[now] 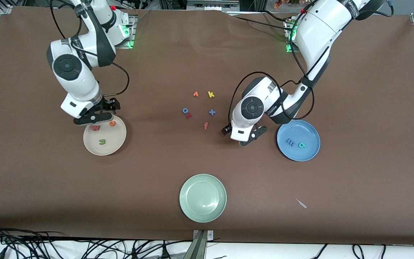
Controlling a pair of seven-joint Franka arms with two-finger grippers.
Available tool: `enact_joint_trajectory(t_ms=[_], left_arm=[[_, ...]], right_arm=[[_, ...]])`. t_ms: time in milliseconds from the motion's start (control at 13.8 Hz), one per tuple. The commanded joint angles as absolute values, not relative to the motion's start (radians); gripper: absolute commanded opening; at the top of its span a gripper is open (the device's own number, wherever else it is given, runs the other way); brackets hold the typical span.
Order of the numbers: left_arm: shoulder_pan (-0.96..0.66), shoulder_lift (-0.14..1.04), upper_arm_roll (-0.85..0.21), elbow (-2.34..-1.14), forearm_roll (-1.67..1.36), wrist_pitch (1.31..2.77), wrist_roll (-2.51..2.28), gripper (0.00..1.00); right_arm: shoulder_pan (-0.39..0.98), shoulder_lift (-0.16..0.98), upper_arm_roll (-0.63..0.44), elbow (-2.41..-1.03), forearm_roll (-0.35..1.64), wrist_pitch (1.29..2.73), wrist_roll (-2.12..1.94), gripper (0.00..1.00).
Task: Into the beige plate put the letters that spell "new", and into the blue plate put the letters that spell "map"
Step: 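Release the E while the right gripper places the 9 on the cream plate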
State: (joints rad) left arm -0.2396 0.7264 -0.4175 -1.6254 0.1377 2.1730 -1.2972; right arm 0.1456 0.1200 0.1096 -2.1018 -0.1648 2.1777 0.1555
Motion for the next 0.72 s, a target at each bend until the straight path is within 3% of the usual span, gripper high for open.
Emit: enact_joint_trajectory(t_ms=[0,362,652], left_arm=[[-0.241,0.722,-0.414,-1.637,0.120,2.186,-1.328,1.00],[-0.247,0.736,-0.414,-1.638,0.120,2.192,-1.330,0.99],[-0.262,0.746,-0.413,-1.652,0.130,2.192,-1.330,0.93]], right_arm=[[0.143,0.121,0.095,-1.944,-0.097,2.019,0.137,1.00],[0.143,0.115,0.101,-1.688,-0.091,1.737,0.133,1.00],[0.140,0.075,0.083,-1.583,0.001,1.565,0.040,1.00]])
